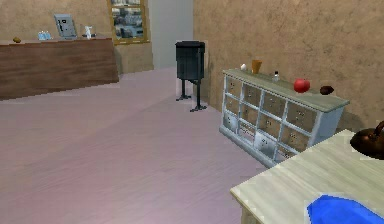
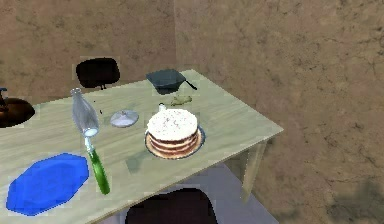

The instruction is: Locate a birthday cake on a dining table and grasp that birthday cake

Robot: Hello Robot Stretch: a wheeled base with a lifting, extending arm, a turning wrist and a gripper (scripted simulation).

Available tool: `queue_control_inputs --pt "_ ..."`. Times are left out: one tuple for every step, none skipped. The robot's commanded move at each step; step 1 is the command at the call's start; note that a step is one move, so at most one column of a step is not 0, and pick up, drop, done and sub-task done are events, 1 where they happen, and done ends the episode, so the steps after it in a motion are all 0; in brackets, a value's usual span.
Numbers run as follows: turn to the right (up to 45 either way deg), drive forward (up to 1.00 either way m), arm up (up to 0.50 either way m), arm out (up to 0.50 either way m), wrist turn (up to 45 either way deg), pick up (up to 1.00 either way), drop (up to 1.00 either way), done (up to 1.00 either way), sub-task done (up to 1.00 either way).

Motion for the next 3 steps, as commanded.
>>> queue_control_inputs --pt "0.0 0.00 0.50 0.00 0.0 0.00 0.00 0.00 0.00" --pt "0.0 0.00 0.34 0.00 0.0 0.00 0.00 0.00 0.00" --pt "0.0 0.00 0.00 0.34 0.0 0.00 0.00 0.00 0.00"
